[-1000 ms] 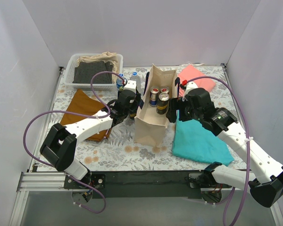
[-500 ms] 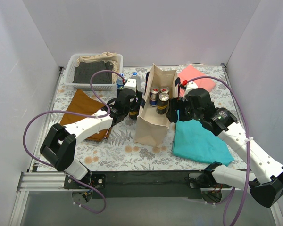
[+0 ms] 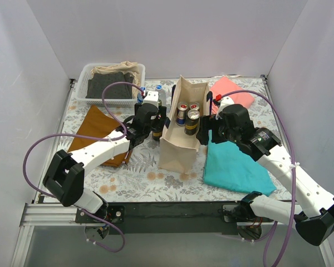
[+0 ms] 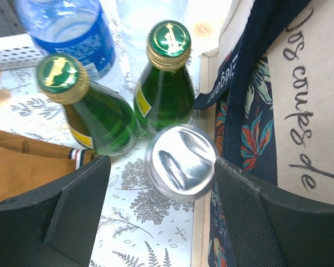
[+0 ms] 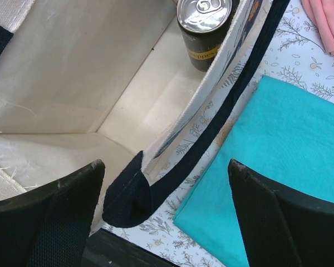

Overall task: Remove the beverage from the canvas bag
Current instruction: Place the drink at the center of the board, then take out the drink from the canvas bag.

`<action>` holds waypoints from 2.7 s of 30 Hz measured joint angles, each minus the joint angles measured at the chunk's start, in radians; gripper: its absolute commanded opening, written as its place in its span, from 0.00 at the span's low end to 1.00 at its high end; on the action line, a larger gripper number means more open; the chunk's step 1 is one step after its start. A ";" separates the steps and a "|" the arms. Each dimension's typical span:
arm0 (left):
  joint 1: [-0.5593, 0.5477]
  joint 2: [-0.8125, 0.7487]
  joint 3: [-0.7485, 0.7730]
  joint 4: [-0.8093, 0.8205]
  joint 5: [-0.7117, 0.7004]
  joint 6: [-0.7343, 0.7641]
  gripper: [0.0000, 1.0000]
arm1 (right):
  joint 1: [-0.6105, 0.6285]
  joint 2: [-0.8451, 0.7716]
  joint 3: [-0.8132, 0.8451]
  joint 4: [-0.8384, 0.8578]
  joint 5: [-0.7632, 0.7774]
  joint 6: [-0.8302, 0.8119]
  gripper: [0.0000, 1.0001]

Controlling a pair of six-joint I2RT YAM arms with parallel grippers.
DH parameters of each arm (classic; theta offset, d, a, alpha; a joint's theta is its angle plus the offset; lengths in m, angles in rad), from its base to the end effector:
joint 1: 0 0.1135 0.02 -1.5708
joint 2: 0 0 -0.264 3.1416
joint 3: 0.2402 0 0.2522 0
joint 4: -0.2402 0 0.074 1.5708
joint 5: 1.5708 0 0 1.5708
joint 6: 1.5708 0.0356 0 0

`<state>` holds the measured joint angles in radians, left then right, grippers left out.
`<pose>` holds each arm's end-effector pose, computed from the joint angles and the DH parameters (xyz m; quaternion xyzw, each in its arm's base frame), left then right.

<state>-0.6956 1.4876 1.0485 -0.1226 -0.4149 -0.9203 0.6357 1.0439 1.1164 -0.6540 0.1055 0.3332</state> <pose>0.2667 -0.2040 0.2700 -0.1950 0.8401 -0.2174 0.4572 0.1782 0.1268 0.3592 -0.1077 0.8726 0.1797 0.4411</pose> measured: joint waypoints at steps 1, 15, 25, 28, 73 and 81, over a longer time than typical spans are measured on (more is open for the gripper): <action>0.000 -0.007 0.000 -0.003 -0.005 0.000 0.75 | 0.000 0.000 0.000 0.000 0.000 0.000 0.96; 0.000 -0.097 0.000 -0.037 -0.083 0.016 0.77 | 0.000 0.000 0.000 0.000 0.000 0.000 0.96; 0.000 -0.124 0.042 -0.091 -0.182 0.048 0.79 | 0.000 0.000 0.000 0.000 0.000 0.000 0.96; 0.000 -0.135 0.069 -0.114 -0.208 0.053 0.81 | 0.000 0.000 0.000 0.000 0.000 0.000 0.96; 0.000 0.349 0.784 -0.515 0.756 0.051 0.82 | -0.001 -0.106 -0.034 0.006 0.173 0.060 0.97; -0.024 0.467 0.876 -0.514 0.630 0.003 0.83 | -0.001 -0.096 -0.034 0.006 0.171 0.059 0.97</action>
<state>-0.7193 1.9549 1.9244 -0.6365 0.2150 -0.9173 0.6350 0.9478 1.0824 -0.6479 0.2760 0.3920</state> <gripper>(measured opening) 0.827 0.973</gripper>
